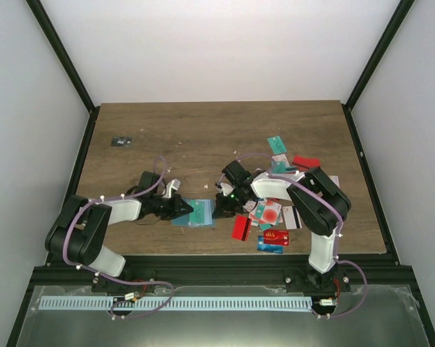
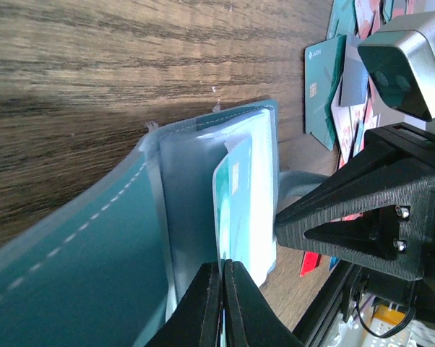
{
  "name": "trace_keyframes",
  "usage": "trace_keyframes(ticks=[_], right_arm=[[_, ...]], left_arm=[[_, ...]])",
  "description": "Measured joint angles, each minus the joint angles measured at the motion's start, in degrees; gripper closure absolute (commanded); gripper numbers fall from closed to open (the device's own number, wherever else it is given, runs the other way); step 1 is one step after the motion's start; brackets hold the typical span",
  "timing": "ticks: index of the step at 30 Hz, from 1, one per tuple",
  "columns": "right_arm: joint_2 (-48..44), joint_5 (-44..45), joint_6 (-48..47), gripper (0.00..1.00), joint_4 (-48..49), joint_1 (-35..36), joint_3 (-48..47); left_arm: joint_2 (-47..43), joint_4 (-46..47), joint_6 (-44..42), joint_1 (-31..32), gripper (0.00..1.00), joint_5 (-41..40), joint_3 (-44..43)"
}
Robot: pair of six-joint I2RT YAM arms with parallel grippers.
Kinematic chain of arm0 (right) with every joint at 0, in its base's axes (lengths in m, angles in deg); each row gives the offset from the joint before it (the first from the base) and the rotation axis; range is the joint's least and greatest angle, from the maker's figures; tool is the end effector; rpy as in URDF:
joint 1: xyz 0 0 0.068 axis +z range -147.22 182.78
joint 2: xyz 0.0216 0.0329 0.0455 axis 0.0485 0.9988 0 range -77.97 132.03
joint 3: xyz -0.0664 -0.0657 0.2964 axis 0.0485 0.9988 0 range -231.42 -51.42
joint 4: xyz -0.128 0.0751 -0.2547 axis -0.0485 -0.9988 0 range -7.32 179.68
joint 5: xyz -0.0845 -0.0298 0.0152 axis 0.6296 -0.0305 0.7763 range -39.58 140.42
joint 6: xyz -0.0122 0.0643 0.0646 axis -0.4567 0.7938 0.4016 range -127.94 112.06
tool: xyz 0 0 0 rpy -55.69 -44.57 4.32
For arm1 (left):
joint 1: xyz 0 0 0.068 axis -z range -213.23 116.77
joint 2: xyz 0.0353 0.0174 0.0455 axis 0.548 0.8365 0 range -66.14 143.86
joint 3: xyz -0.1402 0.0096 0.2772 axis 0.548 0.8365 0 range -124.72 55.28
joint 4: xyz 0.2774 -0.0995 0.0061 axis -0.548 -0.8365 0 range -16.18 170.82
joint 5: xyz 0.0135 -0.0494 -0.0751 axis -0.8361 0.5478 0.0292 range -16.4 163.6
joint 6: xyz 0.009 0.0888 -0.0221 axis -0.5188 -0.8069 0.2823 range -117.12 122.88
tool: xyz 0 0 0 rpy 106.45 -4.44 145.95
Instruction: Put the credit cards into the card holder
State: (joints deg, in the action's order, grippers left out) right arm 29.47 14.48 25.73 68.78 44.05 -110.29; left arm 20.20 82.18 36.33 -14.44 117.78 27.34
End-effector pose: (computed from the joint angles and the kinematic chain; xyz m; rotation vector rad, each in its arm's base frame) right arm 0.2616 0.2941 0.1003 0.3558 -2.8328 -1.0477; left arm 0.2382 -0.1418 0.0970 -0.0224 2.6808 -1.3168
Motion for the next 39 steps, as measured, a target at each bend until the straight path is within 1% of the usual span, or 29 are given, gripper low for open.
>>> trace_keyframes(ticks=[15,18,22,27,30,31,32,35,39], right_arm=[[1.0,0.0,0.6,0.99,-0.7,0.0,-1.8],[1.0,0.1,0.7,0.99,-0.7,0.0,-1.8],[0.8,0.9,0.9,0.99,-0.6,0.0,-1.7],[-0.3,2.6,1.0,0.99,-0.4,0.0,-1.1],[-1.3,3.4,1.2,0.99,-0.4,0.0,-0.3],[-1.7,3.6,1.3,0.99,-0.5,0.0,-0.1],[-2.1,3.7,1.3,0.99,-0.5,0.0,0.1],[-2.9,3.9,1.4,0.99,-0.4,0.0,0.1],[-4.6,3.0,1.4,0.97,0.4,0.0,0.2]], left_arm=[[1.1,6.6,6.7,2.4,0.96,-1.7,1.9],[1.1,7.0,7.7,2.6,0.91,-2.0,1.9],[0.7,5.4,8.3,3.0,0.76,-3.7,1.9],[-2.7,-2.6,5.4,3.7,0.63,-6.8,0.0],[-5.4,-8.1,3.1,3.8,0.59,-8.9,-2.0],[-6.2,-9.9,2.5,3.8,0.6,-9.5,-2.7],[-6.9,-11.2,2.0,3.8,0.63,-9.9,-3.1],[-8.8,-15.1,0.6,3.8,0.8,-11.1,-4.0],[-10.4,-19.2,-0.7,3.8,0.91,-12.2,-4.5]])
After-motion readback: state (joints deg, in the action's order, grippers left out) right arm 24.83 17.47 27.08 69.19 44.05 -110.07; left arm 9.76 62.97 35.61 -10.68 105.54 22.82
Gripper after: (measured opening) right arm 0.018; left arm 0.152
